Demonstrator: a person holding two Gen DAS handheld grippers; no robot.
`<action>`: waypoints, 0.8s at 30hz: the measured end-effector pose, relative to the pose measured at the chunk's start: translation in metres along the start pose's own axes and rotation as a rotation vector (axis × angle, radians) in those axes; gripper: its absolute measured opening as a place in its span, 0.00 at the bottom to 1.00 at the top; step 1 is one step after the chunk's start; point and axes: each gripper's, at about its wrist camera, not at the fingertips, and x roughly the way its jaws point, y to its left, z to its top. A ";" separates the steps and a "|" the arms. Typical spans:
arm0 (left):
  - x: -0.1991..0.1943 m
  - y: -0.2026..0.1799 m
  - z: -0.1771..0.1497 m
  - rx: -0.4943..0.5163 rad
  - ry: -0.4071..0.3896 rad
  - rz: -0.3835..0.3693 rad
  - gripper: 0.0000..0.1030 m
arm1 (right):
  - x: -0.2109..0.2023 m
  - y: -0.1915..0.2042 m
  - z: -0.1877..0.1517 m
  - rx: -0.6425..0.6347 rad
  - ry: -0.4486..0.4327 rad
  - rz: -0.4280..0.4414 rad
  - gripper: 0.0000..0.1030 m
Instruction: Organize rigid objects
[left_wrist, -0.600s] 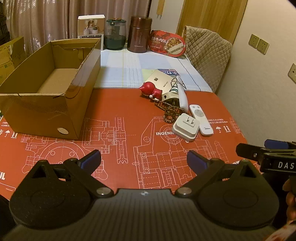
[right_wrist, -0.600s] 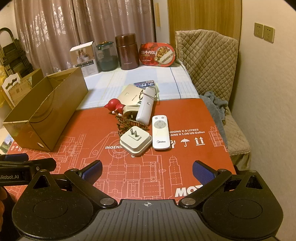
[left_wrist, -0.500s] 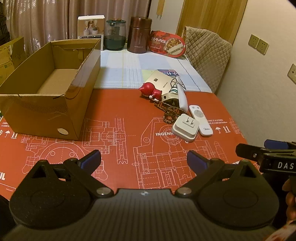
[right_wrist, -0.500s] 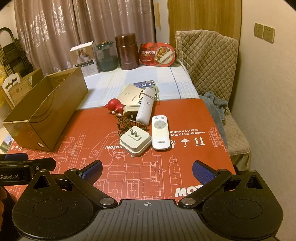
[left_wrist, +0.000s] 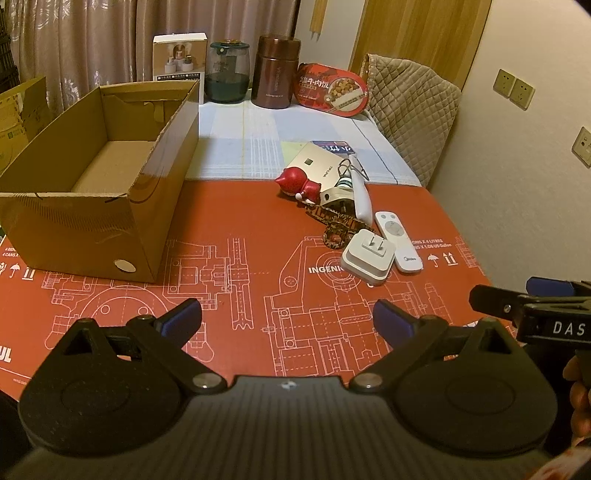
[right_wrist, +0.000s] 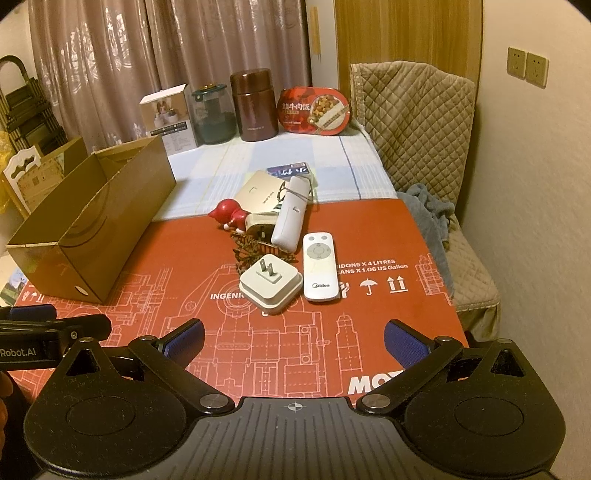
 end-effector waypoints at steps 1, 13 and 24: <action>0.000 0.000 0.000 -0.001 0.000 0.000 0.95 | 0.000 0.000 0.000 0.000 0.000 0.000 0.98; -0.002 -0.001 0.003 -0.002 -0.002 -0.001 0.95 | -0.004 -0.004 0.004 0.002 -0.002 0.001 0.98; -0.003 -0.001 0.003 -0.006 -0.004 -0.008 0.95 | -0.004 -0.004 0.004 0.001 -0.002 -0.001 0.98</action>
